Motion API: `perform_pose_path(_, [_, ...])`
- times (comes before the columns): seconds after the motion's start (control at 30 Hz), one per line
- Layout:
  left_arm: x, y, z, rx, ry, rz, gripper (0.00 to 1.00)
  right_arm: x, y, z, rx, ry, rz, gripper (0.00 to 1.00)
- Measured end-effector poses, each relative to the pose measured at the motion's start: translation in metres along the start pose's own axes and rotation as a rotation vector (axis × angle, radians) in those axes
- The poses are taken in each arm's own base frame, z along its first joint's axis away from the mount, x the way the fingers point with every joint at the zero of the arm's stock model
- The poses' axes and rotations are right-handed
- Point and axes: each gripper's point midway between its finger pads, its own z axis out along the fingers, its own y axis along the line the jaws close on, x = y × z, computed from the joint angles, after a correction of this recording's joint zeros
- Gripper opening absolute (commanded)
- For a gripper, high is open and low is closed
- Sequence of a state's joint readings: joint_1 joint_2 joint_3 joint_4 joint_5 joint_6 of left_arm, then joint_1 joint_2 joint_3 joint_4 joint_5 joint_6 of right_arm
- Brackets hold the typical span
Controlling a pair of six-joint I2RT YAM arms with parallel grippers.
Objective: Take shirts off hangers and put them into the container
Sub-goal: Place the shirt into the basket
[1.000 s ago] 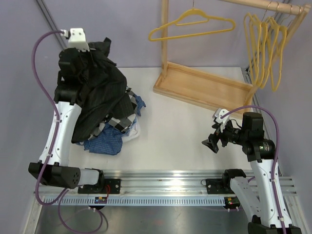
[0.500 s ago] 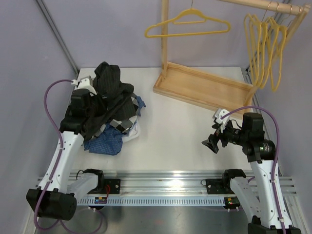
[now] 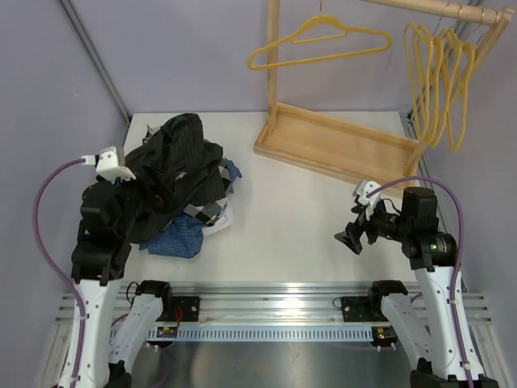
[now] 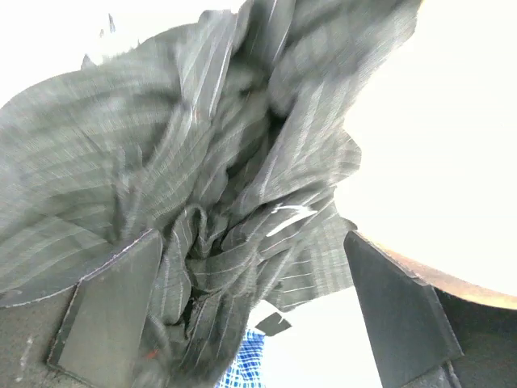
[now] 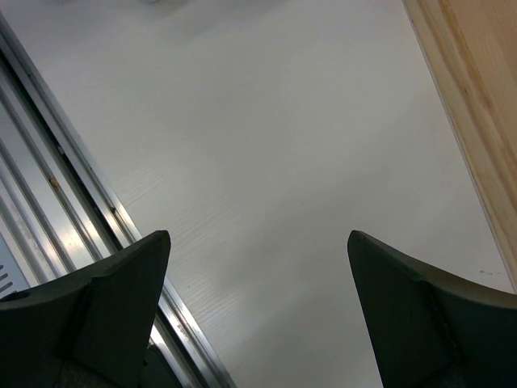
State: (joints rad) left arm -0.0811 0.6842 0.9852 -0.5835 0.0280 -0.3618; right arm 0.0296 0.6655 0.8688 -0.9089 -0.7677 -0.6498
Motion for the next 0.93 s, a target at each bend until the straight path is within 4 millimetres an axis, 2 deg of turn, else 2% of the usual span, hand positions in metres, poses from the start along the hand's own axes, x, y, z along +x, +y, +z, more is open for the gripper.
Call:
perform_pose_path(0.1, [-0.026, -0.009, -0.03, 0.038, -0.121, 0.029, 0.99, -0.001, 0.0, 0.0, 0.002, -0.002, 0.01, 0.99])
perform_pose_path(0.17, [-0.033, -0.012, -0.043, 0.056, -0.164, 0.044, 0.99, 0.0, -0.001, 0.001, 0.005, 0.003, 0.035, 0.99])
perform_pose_path(0.27, [-0.032, -0.019, -0.056, 0.11, -0.192, 0.072, 0.99, 0.001, -0.011, 0.001, 0.046, 0.041, 0.126, 0.99])
perform_pose_path(0.43, [-0.011, -0.029, -0.077, 0.213, -0.202, 0.114, 0.99, -0.017, -0.041, -0.006, 0.205, 0.053, 0.28, 0.99])
perform_pose_path(0.63, [0.0, -0.028, -0.088, 0.234, -0.205, 0.143, 0.99, -0.037, -0.069, -0.026, 0.43, -0.041, 0.4, 0.99])
perform_pose_path(0.8, [0.01, -0.024, -0.084, 0.225, -0.171, 0.155, 0.99, -0.049, -0.082, -0.042, 0.552, -0.103, 0.462, 0.99])
perform_pose_path(0.93, [0.017, -0.021, -0.082, 0.217, -0.151, 0.164, 0.99, -0.051, -0.089, -0.046, 0.6, -0.121, 0.487, 0.99])
